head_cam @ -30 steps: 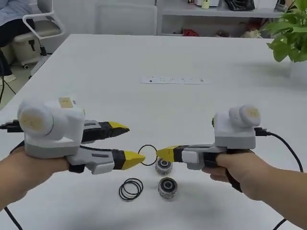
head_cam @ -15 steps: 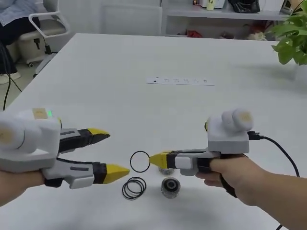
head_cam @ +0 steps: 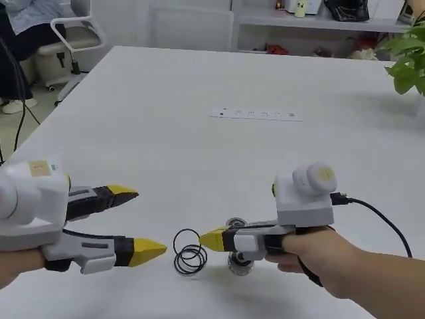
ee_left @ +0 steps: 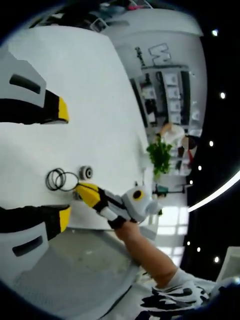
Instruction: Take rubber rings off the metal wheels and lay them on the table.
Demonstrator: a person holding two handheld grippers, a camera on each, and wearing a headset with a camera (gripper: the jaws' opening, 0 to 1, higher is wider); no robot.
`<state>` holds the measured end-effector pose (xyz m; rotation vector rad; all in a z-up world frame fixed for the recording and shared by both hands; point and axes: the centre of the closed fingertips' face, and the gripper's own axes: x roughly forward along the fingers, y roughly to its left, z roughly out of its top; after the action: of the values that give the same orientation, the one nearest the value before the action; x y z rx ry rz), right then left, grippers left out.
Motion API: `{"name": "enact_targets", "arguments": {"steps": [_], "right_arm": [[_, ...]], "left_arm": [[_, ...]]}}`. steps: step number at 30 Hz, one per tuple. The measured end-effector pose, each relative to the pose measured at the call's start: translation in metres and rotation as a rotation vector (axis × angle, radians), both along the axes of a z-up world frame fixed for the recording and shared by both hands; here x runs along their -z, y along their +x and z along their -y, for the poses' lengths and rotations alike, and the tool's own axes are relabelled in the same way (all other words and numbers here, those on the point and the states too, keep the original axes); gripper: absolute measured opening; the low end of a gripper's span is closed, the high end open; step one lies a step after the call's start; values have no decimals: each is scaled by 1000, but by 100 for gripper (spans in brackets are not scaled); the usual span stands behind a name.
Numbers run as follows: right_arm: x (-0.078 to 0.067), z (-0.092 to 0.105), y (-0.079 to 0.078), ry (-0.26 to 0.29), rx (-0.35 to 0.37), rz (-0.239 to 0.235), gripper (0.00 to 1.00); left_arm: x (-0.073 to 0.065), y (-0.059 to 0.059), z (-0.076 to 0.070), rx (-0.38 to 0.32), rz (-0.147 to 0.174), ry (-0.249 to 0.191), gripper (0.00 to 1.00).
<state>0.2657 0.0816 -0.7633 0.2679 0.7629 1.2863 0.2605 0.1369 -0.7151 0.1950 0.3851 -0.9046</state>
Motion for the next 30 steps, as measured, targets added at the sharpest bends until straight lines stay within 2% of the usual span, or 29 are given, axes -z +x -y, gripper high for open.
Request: {"name": "enact_targets", "arguments": {"steps": [10,16,24,30], "right_arm": [[20,3,-2,-85,-8,14,0],[22,6,1,-102,3,31,0],[29,5,-2,-142,-19,66,9],[25,5,-3,-144,-26,88,16]], "left_arm": [[2,-1,-1,-9,-7,4,66],[4,-1,0,-8,-10,8,66],[6,0,0,-13,-17,8,66],[7,0,-2,-18,-19,10,66]]}}
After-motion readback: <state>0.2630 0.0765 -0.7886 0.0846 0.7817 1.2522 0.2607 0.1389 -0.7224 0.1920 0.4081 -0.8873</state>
